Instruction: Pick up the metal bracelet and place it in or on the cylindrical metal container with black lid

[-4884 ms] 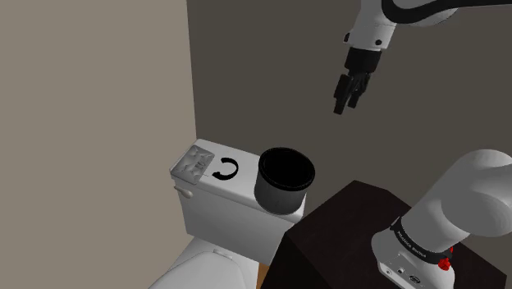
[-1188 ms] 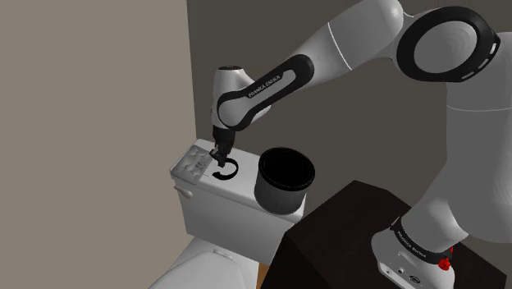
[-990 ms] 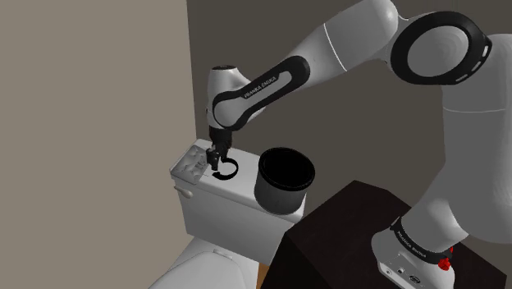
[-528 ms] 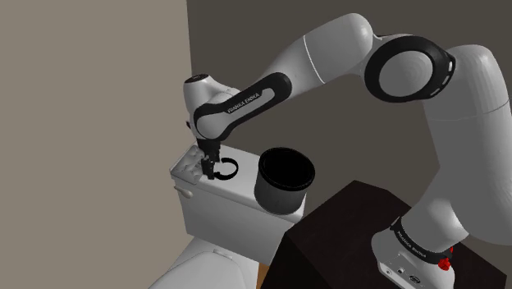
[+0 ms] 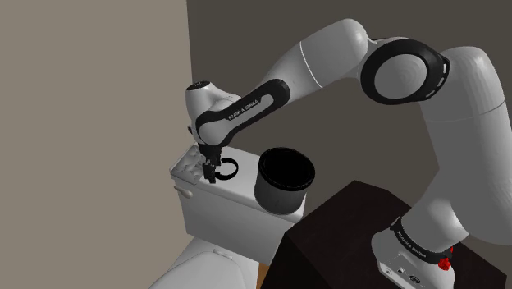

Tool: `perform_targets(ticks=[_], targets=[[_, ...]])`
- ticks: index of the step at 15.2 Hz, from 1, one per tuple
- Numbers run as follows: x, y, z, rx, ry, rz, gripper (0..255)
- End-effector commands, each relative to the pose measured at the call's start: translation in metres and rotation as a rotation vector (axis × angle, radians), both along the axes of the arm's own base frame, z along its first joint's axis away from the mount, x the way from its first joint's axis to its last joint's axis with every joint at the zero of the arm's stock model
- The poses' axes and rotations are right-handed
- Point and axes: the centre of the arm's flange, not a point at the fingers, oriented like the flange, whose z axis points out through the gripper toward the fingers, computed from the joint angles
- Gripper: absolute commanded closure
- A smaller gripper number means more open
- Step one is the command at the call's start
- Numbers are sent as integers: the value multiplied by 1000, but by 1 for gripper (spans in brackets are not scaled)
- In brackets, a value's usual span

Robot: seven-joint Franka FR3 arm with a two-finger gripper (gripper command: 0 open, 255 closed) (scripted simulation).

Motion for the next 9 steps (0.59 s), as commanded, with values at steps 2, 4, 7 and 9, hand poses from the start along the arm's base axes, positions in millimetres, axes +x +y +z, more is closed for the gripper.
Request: perform_targets(ticks=[2,4,7,9], targets=[[0,0,0,0,0,0,0],[0,0,0,0,0,0,255],[0,0,0,0,0,0,255],[0,0,0,0,0,0,255]])
